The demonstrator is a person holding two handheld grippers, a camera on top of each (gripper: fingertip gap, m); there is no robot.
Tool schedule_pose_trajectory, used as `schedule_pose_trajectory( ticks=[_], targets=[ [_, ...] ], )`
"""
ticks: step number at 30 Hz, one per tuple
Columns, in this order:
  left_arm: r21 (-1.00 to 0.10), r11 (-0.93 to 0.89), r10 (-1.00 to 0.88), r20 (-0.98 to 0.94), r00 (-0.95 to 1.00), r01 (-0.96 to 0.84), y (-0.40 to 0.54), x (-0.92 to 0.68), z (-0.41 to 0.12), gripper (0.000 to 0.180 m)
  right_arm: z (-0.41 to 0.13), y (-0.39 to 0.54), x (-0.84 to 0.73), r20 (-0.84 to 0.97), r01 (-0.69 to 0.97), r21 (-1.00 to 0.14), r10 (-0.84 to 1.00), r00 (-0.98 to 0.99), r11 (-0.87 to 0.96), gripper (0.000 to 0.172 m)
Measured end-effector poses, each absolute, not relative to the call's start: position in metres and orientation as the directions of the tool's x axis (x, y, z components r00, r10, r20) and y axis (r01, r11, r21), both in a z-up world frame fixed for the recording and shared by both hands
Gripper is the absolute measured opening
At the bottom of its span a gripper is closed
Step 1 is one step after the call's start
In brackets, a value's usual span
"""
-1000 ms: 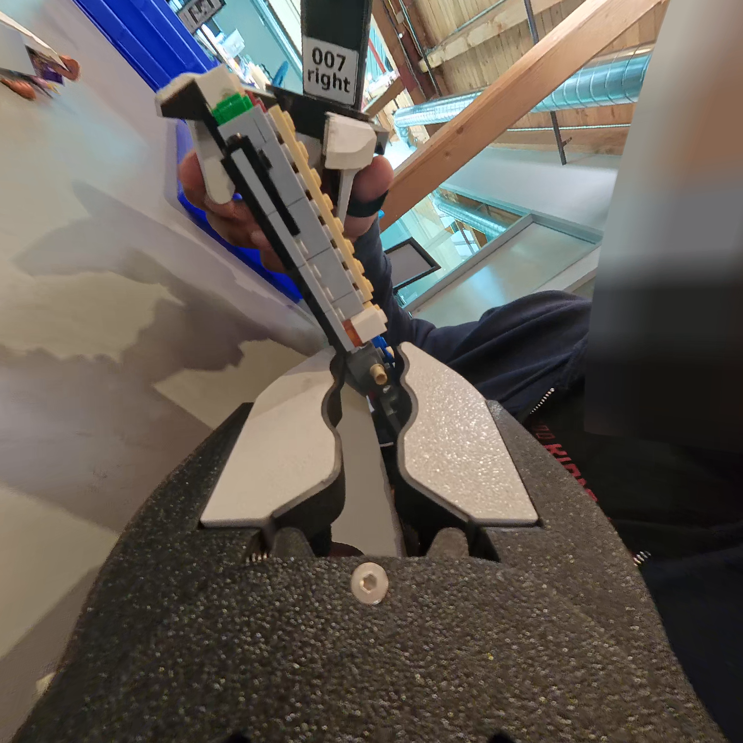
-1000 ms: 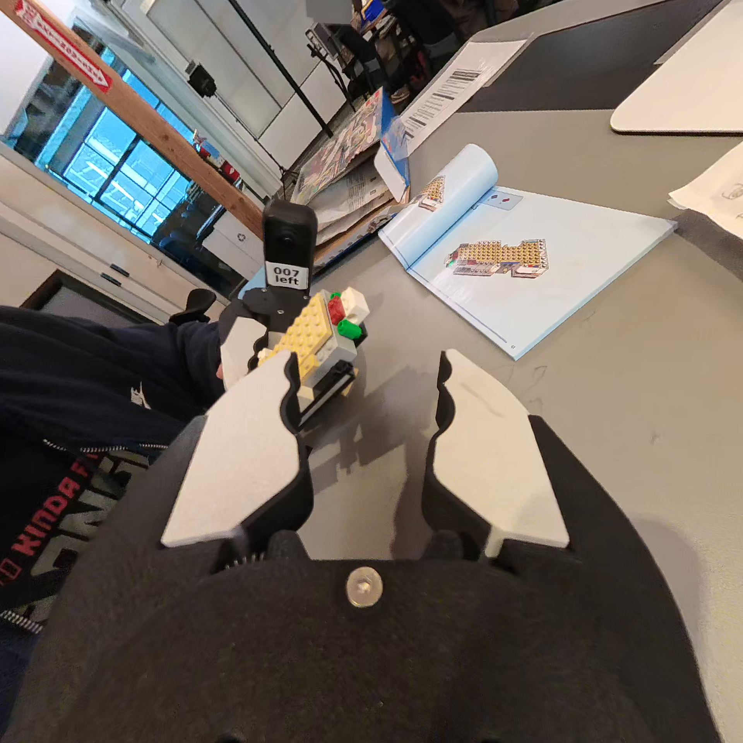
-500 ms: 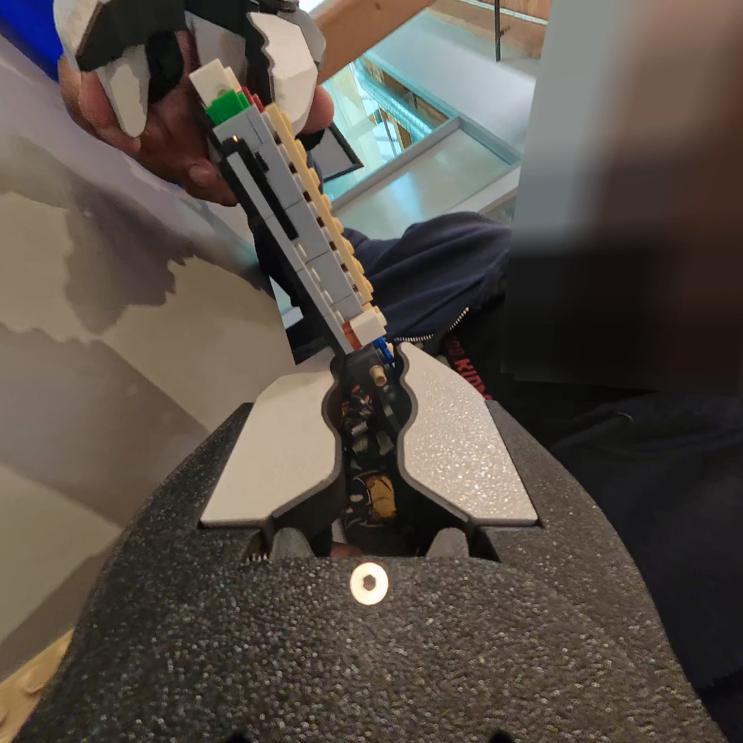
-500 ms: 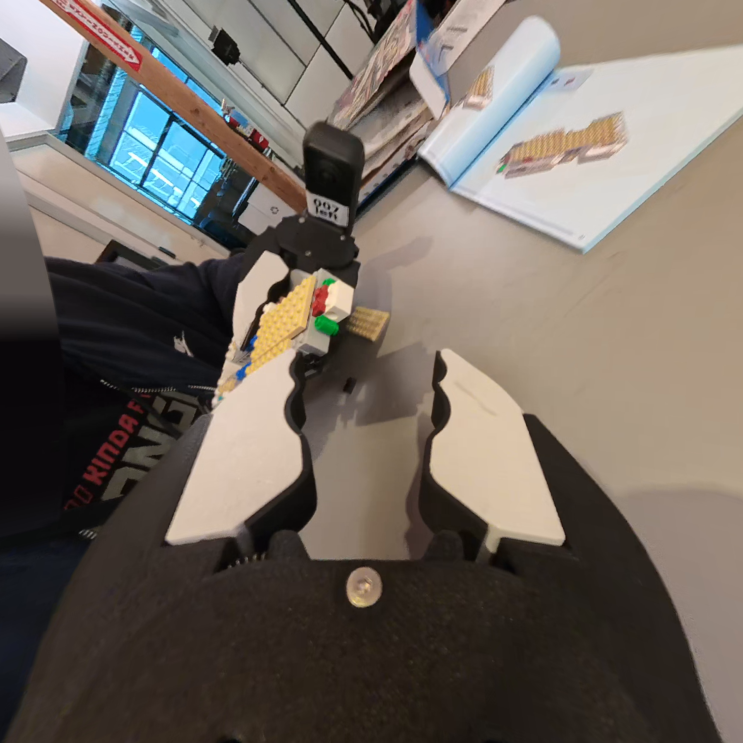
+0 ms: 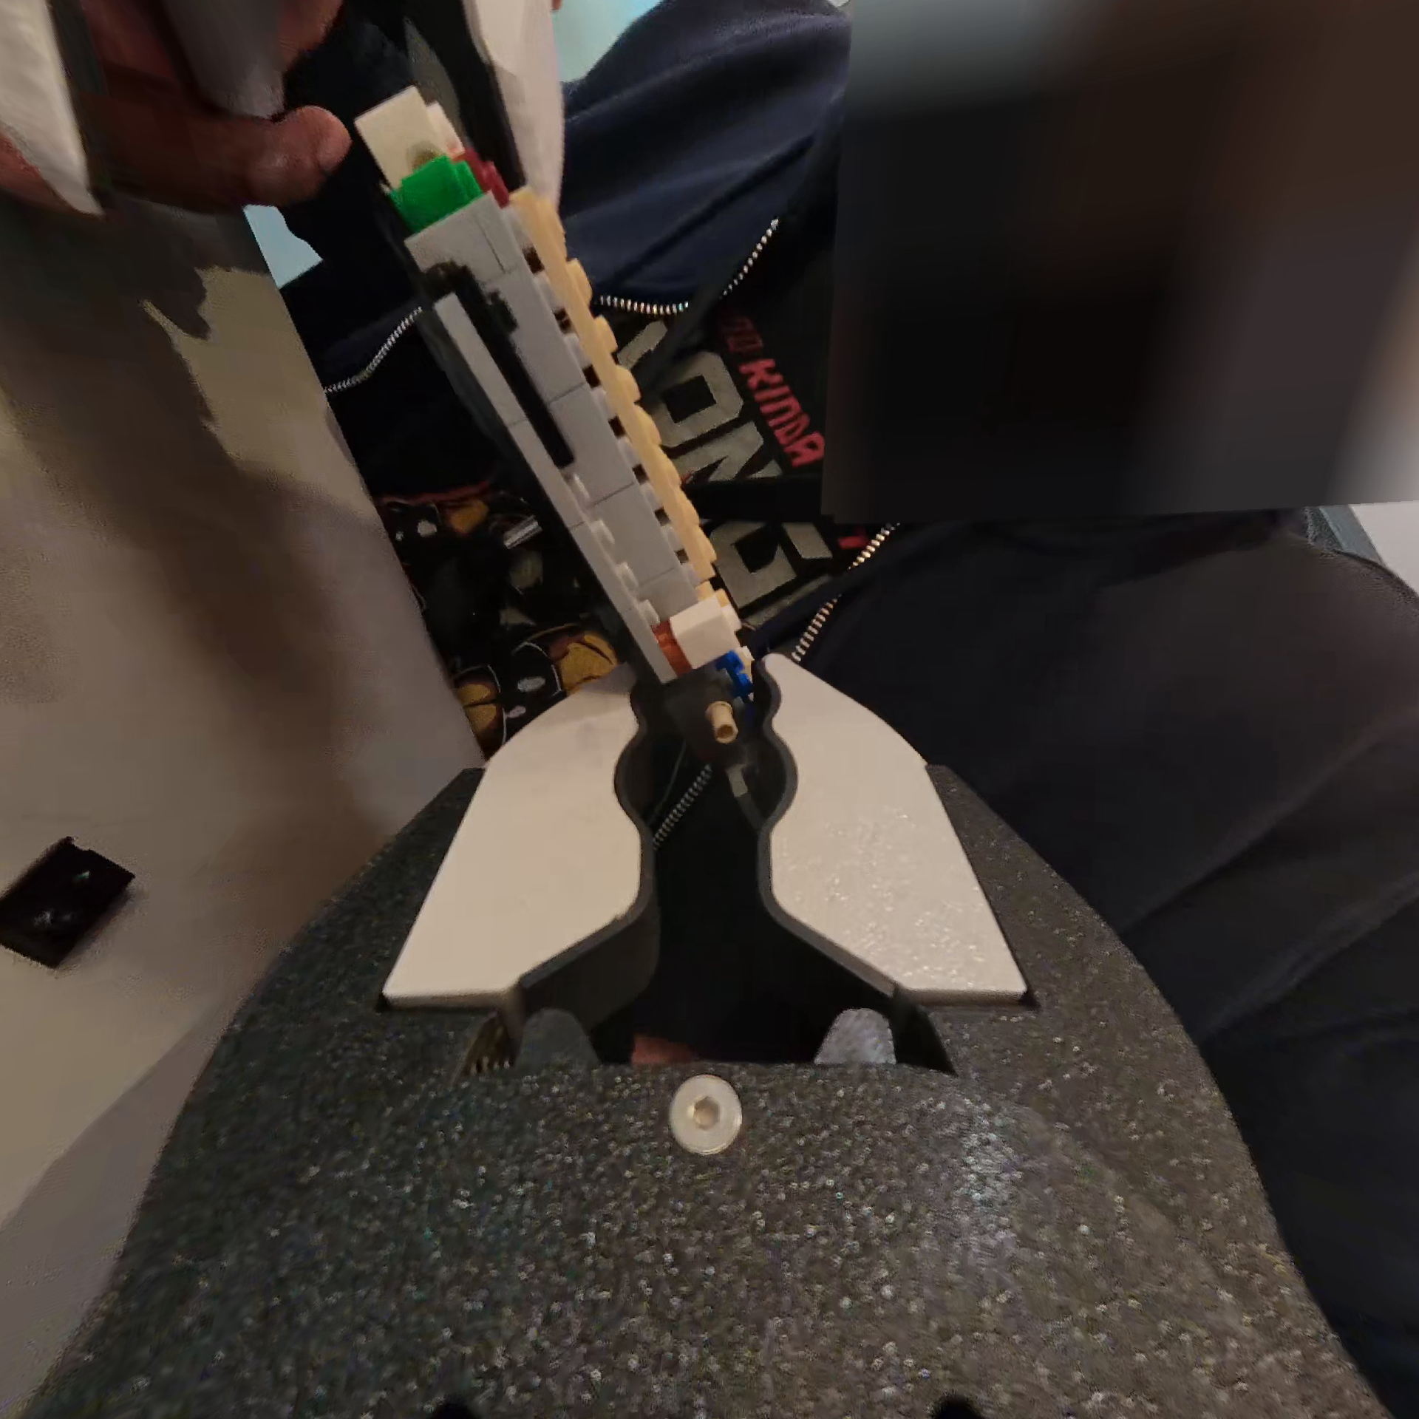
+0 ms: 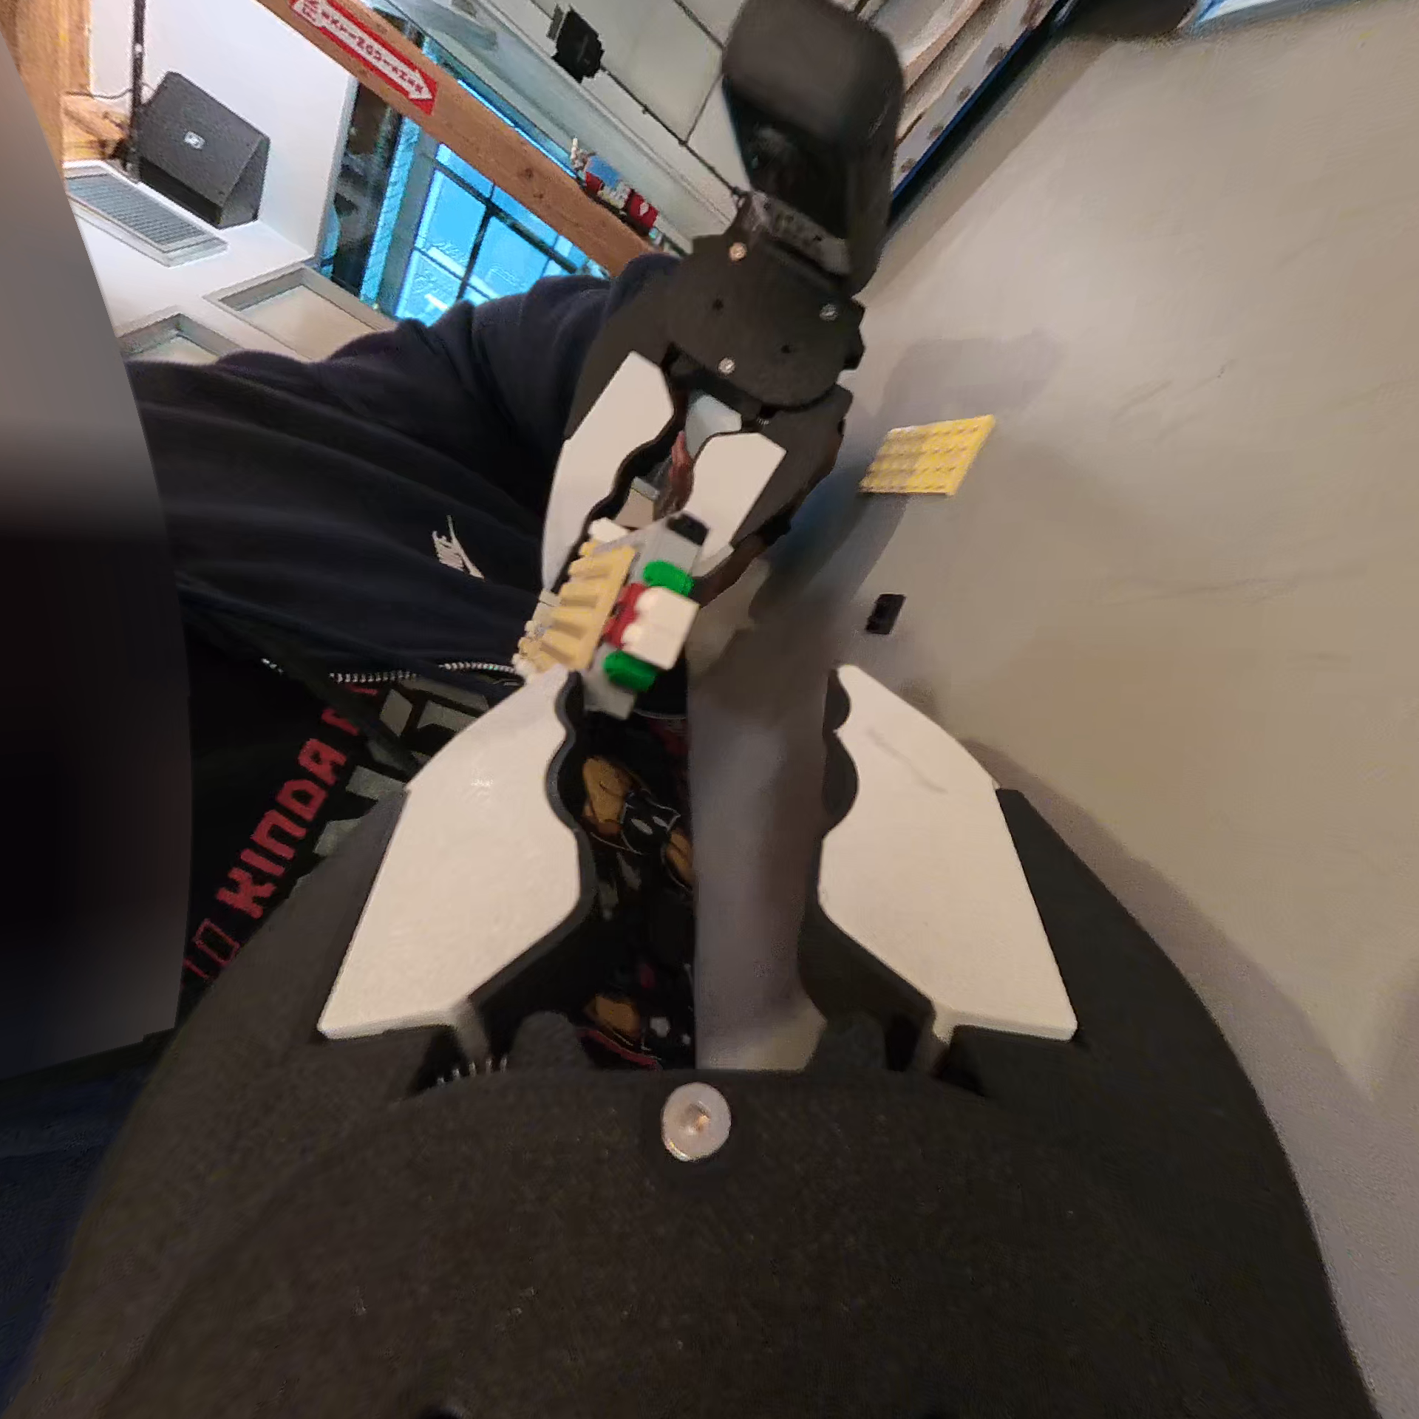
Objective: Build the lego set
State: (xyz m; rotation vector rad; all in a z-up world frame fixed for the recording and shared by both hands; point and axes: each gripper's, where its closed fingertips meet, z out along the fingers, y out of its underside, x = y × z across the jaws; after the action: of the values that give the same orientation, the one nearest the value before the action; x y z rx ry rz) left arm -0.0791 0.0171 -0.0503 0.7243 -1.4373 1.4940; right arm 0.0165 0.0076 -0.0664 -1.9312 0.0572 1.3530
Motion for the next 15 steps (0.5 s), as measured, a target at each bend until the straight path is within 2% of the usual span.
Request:
schedule_pose_trajectory(
  ticks=[15],
  targets=[
    [-0.425,0.223,0.166,0.903,-0.396,-0.877,0.029,-0.081,-0.057,0.023,-0.058,0.009,0.013,-0.834,-0.504,-0.547,0.379,0.402,-0.669,0.06]
  ],
)
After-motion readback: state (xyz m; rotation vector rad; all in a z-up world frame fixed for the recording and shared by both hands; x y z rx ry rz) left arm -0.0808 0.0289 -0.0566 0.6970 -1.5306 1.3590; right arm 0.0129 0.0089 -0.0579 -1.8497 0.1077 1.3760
